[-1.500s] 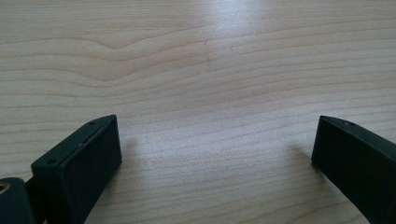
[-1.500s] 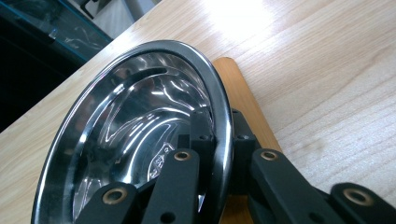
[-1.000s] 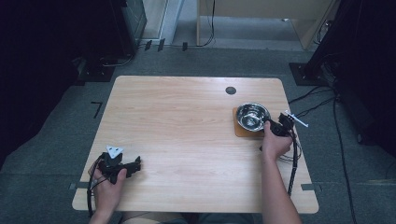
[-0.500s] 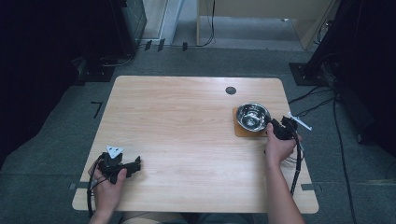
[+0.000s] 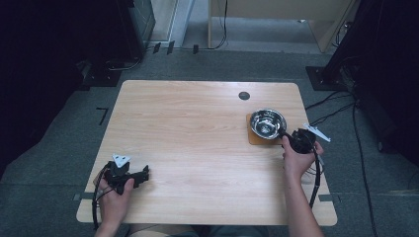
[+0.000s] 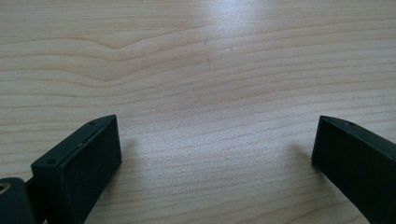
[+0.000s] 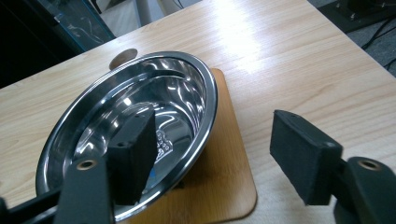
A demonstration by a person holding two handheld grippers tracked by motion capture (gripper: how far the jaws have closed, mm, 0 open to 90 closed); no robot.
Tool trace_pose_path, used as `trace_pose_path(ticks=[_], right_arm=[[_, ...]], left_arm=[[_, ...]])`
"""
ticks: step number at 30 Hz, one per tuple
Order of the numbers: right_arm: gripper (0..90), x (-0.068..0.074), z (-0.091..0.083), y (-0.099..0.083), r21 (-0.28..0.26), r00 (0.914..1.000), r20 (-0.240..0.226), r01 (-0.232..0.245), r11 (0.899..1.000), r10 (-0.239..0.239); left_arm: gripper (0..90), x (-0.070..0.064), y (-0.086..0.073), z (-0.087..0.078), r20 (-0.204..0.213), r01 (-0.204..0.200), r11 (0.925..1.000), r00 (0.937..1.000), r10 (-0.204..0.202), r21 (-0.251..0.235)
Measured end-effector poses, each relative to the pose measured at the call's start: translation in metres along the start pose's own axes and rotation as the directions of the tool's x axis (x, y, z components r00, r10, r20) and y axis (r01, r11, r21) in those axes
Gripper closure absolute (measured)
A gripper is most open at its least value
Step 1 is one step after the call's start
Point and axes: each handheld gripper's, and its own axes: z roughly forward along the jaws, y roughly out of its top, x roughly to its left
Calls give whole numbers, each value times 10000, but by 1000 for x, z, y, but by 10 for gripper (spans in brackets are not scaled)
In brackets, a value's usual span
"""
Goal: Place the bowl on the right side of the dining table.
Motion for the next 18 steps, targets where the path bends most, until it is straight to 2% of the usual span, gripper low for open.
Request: trace_pose_path(ticks=[3, 7, 10, 18], right_arm=[[282, -1, -4, -3, 121, 9996, -91, 254, 9996, -253], [269, -2, -8, -8, 166, 9986, 41, 534, 9984, -535], [253, -4, -12, -9, 108, 9979, -226, 614, 9981, -611], [250, -8, -22, -13, 57, 9958, -311, 862, 9963, -860]], left_arm=[[12, 0, 0, 0, -1, -3, 10000, 10000, 3, 3], [12, 0, 0, 0, -1, -4, 10000, 10000, 4, 1], [12, 0, 0, 0, -1, -3, 10000, 10000, 3, 2], [12, 0, 0, 0, -1, -2, 10000, 10000, 2, 1]])
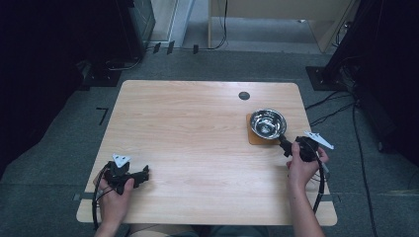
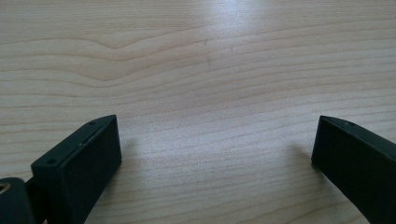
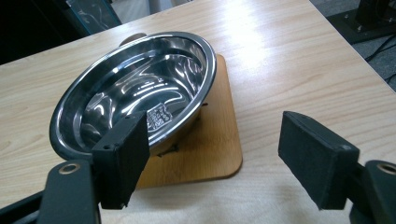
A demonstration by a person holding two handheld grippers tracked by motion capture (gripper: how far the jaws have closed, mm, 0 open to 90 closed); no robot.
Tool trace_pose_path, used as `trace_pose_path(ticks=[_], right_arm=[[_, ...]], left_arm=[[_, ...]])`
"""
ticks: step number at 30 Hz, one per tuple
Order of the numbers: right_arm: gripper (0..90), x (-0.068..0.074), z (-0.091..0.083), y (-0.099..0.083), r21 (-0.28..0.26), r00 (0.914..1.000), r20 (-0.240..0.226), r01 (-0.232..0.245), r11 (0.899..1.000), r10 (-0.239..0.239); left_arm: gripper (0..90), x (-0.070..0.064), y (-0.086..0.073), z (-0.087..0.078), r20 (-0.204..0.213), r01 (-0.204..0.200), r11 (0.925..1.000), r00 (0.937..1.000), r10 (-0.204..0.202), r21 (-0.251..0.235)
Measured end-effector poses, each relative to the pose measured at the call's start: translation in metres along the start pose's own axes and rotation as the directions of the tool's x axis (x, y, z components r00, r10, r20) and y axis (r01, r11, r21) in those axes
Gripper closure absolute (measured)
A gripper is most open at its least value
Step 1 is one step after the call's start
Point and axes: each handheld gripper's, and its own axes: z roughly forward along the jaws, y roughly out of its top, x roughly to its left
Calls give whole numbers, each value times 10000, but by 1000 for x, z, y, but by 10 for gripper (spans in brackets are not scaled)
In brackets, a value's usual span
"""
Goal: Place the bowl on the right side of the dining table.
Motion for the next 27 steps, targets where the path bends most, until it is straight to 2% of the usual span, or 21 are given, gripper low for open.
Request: trace_pose_path(ticks=[14, 27], right_arm=[[236, -6, -10, -14, 101, 9993, -248, 295, 9995, -292], [233, -10, -21, -24, 126, 9990, -126, 434, 9990, -432]], left_arm=[[12, 0, 0, 0, 1, -1, 10000, 10000, 1, 1], [12, 0, 0, 0, 2, -1, 10000, 10000, 1, 0]])
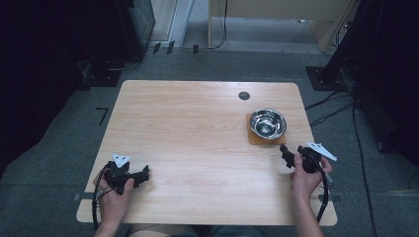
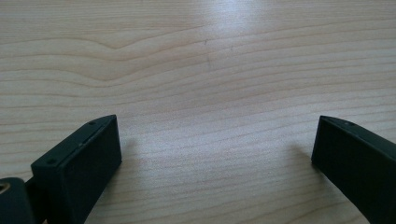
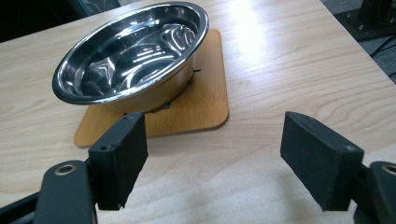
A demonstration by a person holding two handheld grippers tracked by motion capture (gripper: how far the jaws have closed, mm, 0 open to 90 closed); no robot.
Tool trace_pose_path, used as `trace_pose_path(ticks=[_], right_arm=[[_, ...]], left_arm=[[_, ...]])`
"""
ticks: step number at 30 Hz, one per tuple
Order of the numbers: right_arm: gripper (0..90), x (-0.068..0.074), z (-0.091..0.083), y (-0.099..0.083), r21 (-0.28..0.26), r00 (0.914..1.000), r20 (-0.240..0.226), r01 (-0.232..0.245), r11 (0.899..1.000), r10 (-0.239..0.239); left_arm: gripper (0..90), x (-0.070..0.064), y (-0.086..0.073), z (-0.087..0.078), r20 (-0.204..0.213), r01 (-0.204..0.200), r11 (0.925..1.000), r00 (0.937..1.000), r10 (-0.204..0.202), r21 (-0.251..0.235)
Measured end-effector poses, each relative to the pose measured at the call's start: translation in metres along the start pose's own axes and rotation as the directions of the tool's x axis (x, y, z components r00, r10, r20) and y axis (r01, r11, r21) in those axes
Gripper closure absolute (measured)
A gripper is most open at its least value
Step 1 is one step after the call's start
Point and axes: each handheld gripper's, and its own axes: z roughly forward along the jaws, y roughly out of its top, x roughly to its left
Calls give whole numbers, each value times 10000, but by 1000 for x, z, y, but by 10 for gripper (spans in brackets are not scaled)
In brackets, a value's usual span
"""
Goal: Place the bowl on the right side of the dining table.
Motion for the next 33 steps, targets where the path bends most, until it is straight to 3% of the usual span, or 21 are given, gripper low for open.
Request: trace_pose_path(ticks=[33], right_arm=[[229, -14, -24, -18, 288, 9995, 253, 195, 9994, -202]], left_arm=[[12, 0, 0, 0, 0, -1, 10000, 10000, 1, 0]])
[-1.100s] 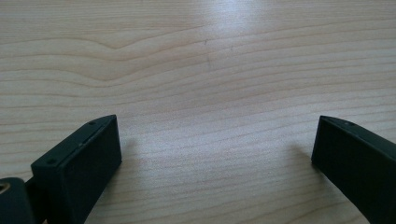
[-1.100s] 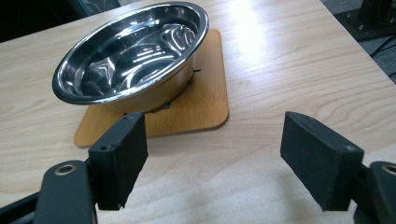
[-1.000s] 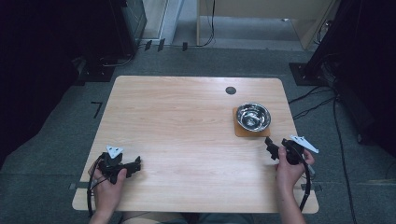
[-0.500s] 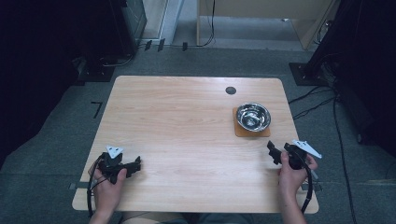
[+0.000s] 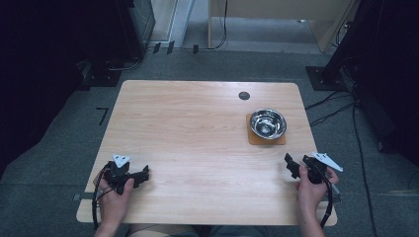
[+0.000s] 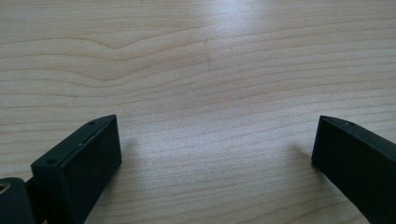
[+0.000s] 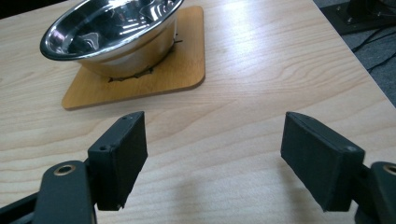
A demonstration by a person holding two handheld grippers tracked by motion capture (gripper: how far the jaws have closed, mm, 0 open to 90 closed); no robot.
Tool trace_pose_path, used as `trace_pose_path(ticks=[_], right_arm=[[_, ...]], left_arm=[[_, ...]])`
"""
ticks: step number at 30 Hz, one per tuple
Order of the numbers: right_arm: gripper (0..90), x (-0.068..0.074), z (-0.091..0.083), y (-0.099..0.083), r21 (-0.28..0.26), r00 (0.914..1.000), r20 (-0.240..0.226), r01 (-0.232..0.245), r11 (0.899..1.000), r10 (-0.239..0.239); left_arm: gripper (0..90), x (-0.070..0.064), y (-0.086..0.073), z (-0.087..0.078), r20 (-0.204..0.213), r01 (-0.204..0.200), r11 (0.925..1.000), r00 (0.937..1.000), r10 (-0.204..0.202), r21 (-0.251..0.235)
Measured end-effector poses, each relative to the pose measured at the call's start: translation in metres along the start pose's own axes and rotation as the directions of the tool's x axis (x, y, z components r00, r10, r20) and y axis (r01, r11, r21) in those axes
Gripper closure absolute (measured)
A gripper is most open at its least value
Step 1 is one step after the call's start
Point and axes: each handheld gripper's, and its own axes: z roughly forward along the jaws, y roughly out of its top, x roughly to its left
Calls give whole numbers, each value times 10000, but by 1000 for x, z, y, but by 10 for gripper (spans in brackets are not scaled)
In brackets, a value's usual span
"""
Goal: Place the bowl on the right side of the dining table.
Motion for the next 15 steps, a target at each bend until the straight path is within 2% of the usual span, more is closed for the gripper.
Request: trace_pose_path(ticks=[6, 15], right_arm=[[230, -3, -4, -3, 53, 10000, 19, -61, 10000, 61], [227, -5, -13, -8, 197, 9999, -70, 98, 9998, -96]], left_arm=[[12, 0, 0, 0, -2, 2, 10000, 10000, -2, 0], [12, 0, 0, 0, -1, 1, 10000, 10000, -1, 0]])
